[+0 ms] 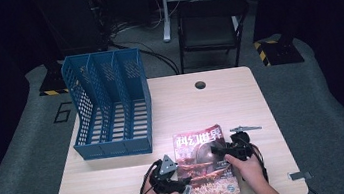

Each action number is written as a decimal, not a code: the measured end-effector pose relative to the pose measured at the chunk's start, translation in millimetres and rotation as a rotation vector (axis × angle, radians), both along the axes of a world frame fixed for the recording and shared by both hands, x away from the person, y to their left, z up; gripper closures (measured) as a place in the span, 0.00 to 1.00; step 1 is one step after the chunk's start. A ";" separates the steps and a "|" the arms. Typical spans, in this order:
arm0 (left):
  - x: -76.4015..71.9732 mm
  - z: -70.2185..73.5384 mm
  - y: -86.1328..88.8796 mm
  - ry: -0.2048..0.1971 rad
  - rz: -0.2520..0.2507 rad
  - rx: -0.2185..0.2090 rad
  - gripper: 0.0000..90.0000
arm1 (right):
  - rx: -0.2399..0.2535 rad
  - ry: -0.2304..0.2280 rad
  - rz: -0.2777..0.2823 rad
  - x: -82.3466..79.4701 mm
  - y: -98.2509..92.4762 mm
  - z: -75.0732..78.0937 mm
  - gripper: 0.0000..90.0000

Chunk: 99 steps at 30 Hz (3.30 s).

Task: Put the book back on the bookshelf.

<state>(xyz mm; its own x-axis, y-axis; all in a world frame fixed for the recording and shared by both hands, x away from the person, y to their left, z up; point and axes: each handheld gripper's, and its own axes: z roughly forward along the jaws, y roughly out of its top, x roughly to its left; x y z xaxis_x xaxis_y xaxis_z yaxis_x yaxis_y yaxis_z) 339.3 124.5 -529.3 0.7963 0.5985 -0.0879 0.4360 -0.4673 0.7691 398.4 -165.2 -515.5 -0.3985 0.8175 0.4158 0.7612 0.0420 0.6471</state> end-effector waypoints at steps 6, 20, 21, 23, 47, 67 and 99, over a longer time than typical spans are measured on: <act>0.0 0.0 0.0 0.000 0.000 0.000 0.31 | 0.006 0.003 0.014 2.2 -0.5 -2.1 0.49; 0.2 -0.1 0.0 0.002 0.002 -0.003 0.31 | 0.013 0.019 0.056 -3.8 1.9 0.6 0.49; 0.3 0.0 0.1 0.002 0.000 -0.001 0.31 | 0.012 0.017 0.066 -4.3 1.7 1.0 0.49; 0.4 0.0 0.2 0.002 0.000 -0.001 0.31 | 0.012 0.025 0.088 -6.0 1.7 1.8 0.50; 1.3 -0.1 0.3 0.006 0.000 -0.005 0.31 | 0.050 0.054 0.147 -5.4 -2.3 2.4 0.84; 4.1 0.0 1.7 0.009 -0.010 -0.012 0.32 | 0.064 0.002 0.174 -10.3 -0.9 10.6 0.95; 24.4 9.7 15.8 0.094 -0.004 -0.052 0.27 | 0.126 -0.127 0.190 -26.5 2.4 31.4 0.95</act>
